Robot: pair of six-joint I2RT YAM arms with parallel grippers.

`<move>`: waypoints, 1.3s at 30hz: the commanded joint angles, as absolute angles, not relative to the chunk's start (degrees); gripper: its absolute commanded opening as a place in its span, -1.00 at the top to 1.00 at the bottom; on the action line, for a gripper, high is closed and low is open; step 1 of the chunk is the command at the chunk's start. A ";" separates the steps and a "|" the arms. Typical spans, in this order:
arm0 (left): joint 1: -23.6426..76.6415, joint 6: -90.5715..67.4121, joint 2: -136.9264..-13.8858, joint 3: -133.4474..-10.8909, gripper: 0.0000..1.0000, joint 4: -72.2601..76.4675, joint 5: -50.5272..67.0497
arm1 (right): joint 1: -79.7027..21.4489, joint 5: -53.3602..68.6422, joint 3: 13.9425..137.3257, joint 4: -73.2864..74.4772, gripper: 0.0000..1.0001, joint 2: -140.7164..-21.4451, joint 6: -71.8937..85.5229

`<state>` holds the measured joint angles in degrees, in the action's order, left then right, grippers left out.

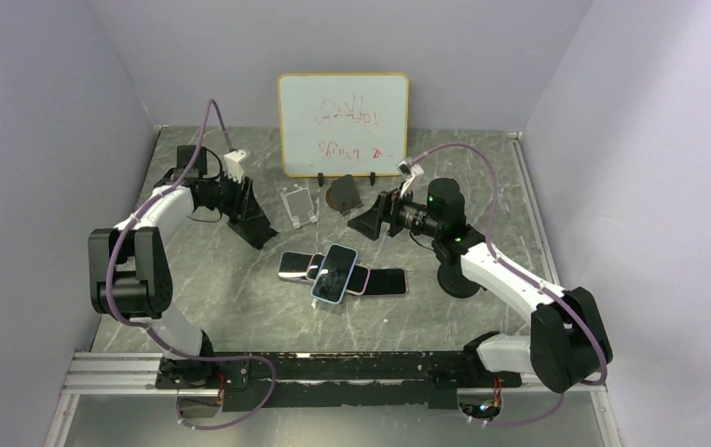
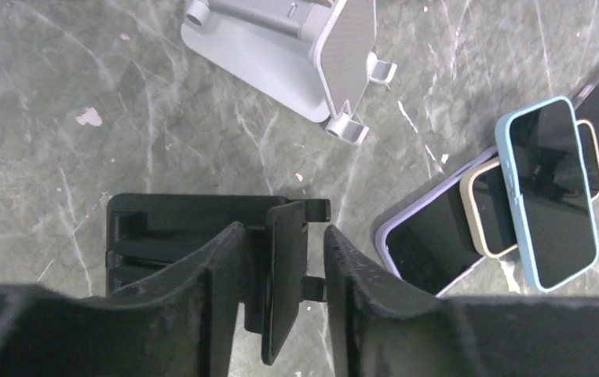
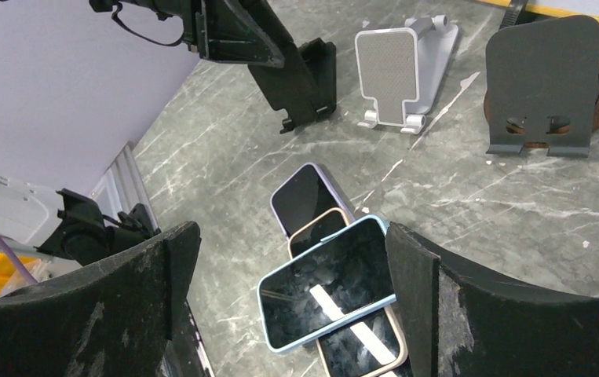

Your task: Place the phone on the phone stand

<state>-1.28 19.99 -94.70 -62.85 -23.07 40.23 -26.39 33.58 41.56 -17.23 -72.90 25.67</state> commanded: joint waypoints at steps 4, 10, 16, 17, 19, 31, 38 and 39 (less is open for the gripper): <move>-1.04 18.59 -90.48 -64.19 -0.18 -24.03 38.53 | -26.96 29.92 41.57 -15.86 -0.94 -71.34 24.91; -0.97 13.34 -77.98 -63.98 -0.21 -22.61 32.30 | -27.18 22.98 38.44 -12.17 -0.78 -74.39 27.60; 1.15 1.24 -58.78 -57.84 -0.27 -17.53 31.59 | -30.36 18.87 35.96 -11.67 -0.54 -81.56 29.68; 1.55 -0.72 -56.31 -56.24 -0.27 -16.65 32.24 | -31.25 18.71 35.58 -13.01 -0.54 -82.50 30.25; 1.83 -3.92 -52.09 -53.48 -0.27 -16.28 33.00 | -33.03 17.92 34.93 -15.59 -0.52 -84.30 31.15; 1.92 -8.29 -41.18 -47.41 -0.25 -17.38 35.18 | -38.72 11.86 32.85 -30.51 -0.43 -94.18 36.02; 1.98 -13.31 -41.14 -44.12 -0.25 -12.04 38.48 | -40.17 9.83 33.56 -36.15 -0.34 -98.55 37.47; 2.01 -13.56 -41.24 -43.41 -0.25 -11.41 38.27 | -40.43 9.58 34.06 -36.20 -0.32 -99.06 37.38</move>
